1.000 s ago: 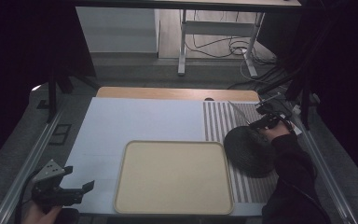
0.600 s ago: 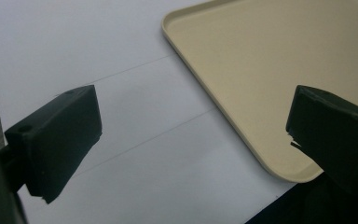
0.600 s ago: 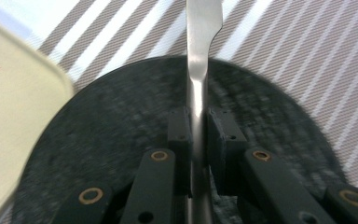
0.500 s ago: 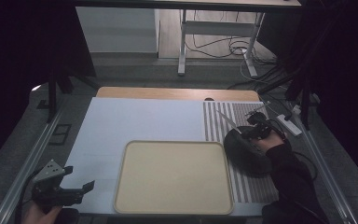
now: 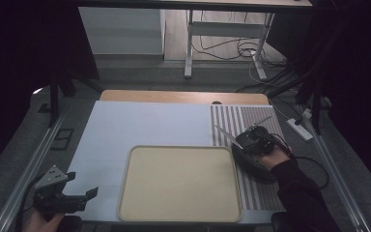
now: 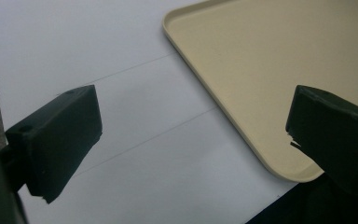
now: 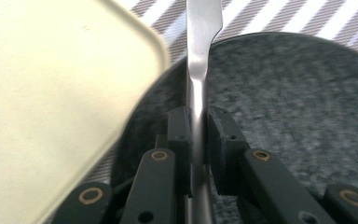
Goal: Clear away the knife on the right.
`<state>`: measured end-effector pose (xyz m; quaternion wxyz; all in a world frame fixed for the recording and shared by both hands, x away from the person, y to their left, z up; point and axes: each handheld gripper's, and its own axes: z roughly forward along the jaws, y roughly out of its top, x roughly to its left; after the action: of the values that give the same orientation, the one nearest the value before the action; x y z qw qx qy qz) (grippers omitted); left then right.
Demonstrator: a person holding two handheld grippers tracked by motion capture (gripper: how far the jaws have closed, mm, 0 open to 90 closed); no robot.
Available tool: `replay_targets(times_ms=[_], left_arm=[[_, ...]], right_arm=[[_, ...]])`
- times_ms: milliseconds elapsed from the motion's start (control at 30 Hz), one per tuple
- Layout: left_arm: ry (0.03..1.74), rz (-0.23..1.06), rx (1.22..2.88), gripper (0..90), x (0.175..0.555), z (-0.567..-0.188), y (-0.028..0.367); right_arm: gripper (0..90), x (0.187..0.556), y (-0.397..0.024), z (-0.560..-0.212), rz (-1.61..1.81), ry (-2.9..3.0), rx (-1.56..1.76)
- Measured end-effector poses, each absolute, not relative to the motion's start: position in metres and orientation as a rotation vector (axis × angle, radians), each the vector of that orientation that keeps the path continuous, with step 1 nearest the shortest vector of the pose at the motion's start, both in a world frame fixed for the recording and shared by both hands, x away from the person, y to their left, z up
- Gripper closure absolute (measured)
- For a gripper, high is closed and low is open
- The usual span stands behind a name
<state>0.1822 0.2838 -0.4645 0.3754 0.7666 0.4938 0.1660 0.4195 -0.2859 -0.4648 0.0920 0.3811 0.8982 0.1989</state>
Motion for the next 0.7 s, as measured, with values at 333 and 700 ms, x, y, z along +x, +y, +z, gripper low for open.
replay_targets(times_ms=[333, 700], left_arm=[[1.265, 0.424, 1.961, 3.1, 0.182, -0.464, 0.284], [1.264, 0.426, 1.962, 3.1, 0.182, -0.464, 0.284]], right_arm=[[80.3, 0.392, -0.265, -0.465, 0.597, 2.713, 1.070], [80.3, 0.362, -0.237, -0.466, 0.587, 2.779, 0.960]])
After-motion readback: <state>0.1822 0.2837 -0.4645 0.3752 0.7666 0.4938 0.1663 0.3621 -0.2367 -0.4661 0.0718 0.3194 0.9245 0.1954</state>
